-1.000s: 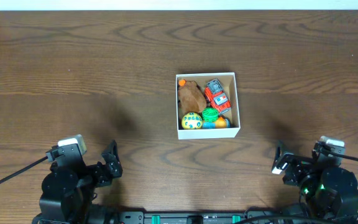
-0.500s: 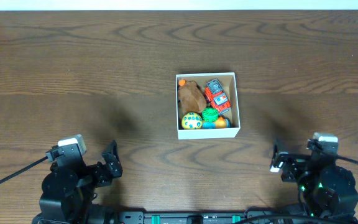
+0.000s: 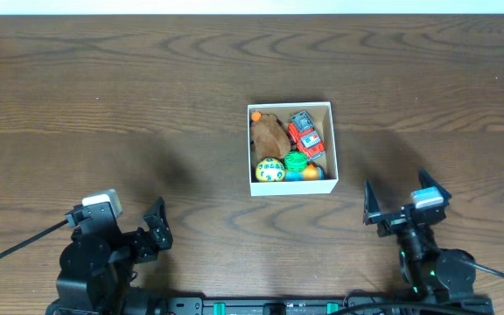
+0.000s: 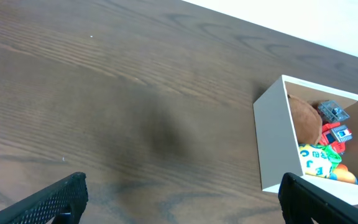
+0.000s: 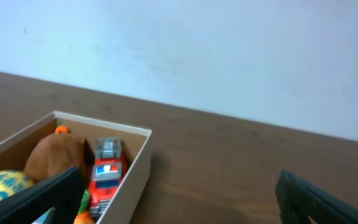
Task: Pack container
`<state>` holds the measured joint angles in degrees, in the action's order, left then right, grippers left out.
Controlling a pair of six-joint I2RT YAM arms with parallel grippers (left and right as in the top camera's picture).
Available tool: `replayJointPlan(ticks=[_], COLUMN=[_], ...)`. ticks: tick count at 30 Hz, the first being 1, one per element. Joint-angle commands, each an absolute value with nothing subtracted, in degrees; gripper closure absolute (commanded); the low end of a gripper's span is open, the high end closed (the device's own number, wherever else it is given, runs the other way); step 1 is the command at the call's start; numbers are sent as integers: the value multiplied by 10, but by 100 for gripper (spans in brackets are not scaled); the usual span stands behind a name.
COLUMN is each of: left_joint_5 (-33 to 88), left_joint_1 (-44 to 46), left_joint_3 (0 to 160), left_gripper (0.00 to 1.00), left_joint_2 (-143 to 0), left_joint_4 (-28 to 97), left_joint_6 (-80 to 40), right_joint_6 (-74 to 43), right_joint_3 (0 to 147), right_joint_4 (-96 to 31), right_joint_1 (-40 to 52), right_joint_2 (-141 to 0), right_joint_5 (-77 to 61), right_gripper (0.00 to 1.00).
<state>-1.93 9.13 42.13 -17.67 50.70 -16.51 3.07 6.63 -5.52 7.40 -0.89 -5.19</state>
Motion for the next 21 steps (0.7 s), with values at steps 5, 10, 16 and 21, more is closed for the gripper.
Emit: replayJointPlan(ticks=[5,10,16,21], left_joint_5=[-24,-24,-24,-24], left_joint_1=[93,93,93,93], left_joint_3=[420,420,420,420], left_gripper=[2,2,2,2], left_joint_2=[-175,-175,-175,-175], left_joint_4=[505,505,505,505], left_joint_6=[-166,-166,-166,-166], right_joint_6=[48,29,26,26], right_joint_3=[3,3,3,3], right_joint_4=[22,-40,-41,-41], right_joint_1=[65,65,65,65], right_joint_2=[-3,-3,-3,-3], right_joint_5=[-2,-13,-15,-15], right_gripper=[1,1,1,1])
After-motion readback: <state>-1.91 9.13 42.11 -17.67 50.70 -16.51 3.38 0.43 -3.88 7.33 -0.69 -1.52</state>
